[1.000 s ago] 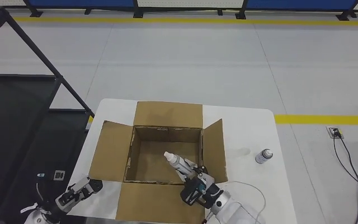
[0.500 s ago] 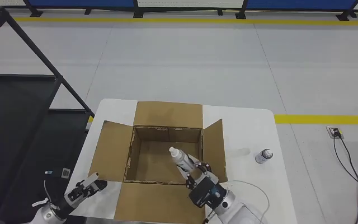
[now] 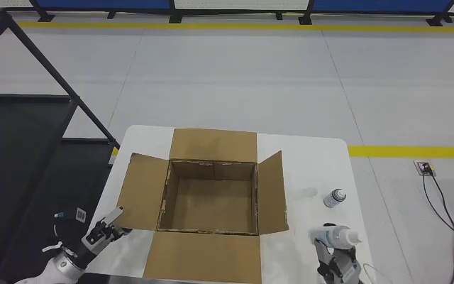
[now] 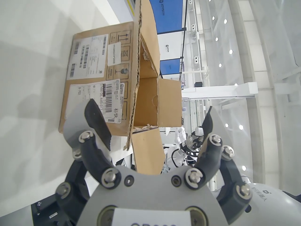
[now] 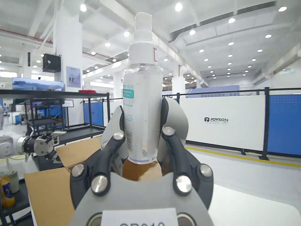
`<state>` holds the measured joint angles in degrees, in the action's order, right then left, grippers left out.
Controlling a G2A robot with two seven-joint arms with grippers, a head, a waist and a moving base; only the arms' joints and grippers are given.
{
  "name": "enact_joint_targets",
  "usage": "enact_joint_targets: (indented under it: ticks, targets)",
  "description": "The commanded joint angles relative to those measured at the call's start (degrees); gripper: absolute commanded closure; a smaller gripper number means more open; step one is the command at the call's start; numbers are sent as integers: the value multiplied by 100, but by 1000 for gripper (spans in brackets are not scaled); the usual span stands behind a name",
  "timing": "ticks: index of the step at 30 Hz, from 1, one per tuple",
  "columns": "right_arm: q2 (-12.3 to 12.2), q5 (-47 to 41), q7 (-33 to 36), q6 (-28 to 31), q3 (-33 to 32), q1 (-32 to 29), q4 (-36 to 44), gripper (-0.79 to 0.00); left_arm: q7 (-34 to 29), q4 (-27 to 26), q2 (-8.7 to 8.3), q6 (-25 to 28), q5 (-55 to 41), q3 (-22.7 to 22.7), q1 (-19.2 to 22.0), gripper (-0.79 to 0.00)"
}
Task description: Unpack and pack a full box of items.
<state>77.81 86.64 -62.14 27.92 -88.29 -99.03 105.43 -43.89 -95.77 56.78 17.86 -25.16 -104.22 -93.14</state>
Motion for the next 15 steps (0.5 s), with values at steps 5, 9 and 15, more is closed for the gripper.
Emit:
enact_joint_targets:
  ticks: [5,9,15]
  targets:
    - [-58,-598,-82,251,-426,79,-814,0,52,-72,6,-59,-12,-38,-5,-785]
    - [-79,-918,260,263,-543,376,-1408,0,65,-110,10,-82,-21,-59,-14,-785]
    - [-72,-1138,755,-132,-606,513,-1721,0,96,-122,18,-114,13,-39,-3,-785]
